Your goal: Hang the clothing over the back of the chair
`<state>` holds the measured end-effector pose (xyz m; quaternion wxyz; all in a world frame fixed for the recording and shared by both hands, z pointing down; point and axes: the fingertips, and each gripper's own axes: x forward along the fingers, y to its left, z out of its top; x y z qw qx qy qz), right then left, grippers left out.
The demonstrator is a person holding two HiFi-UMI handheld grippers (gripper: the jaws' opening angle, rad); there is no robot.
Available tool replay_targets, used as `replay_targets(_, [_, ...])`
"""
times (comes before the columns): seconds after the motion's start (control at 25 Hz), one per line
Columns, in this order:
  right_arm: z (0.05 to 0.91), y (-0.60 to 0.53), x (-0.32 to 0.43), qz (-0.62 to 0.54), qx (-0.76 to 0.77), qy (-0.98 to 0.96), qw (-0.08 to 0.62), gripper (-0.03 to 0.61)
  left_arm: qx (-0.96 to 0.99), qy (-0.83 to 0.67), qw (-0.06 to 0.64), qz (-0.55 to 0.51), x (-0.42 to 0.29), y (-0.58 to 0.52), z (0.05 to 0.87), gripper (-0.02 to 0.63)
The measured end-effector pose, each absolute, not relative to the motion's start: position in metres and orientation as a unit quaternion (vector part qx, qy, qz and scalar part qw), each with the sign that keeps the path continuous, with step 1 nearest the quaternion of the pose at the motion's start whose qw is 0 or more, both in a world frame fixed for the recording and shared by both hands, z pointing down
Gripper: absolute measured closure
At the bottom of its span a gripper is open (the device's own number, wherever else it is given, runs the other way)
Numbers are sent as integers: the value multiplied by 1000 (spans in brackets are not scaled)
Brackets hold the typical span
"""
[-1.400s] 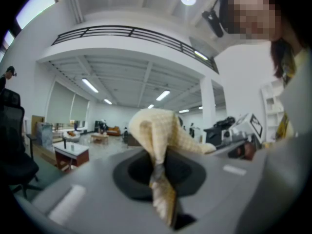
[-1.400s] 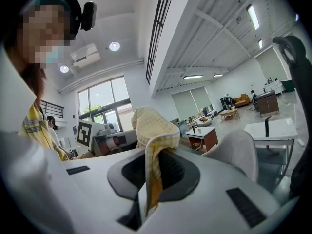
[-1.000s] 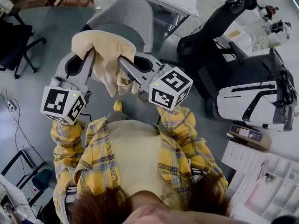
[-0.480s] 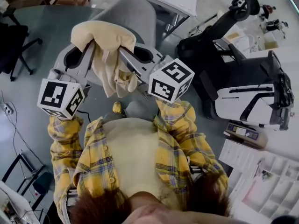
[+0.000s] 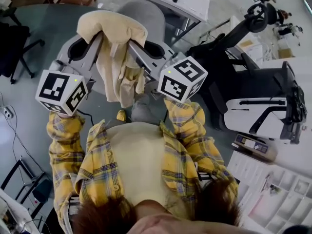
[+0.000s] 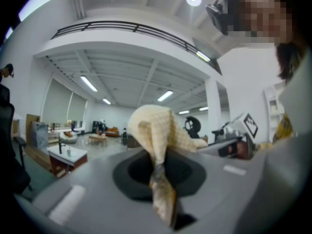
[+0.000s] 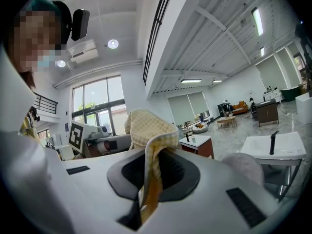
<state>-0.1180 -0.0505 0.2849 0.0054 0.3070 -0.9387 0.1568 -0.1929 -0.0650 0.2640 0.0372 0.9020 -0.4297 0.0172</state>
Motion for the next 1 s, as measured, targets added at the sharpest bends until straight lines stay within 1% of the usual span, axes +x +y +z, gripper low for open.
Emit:
replay_targets(0.4, [291,-120,-94,170,274,-946,5,546,897,-439,44,28,-153,-145,271,580])
replay_targets(0.72, [296,-172,-58,189,275,-943,2,546,892,-447,53,38,-122,-196,275,580])
replay_targets(1.0, [301,-212,-26,194,284,-939,-3,546,888,-456,47,50,-99,-233,280,580])
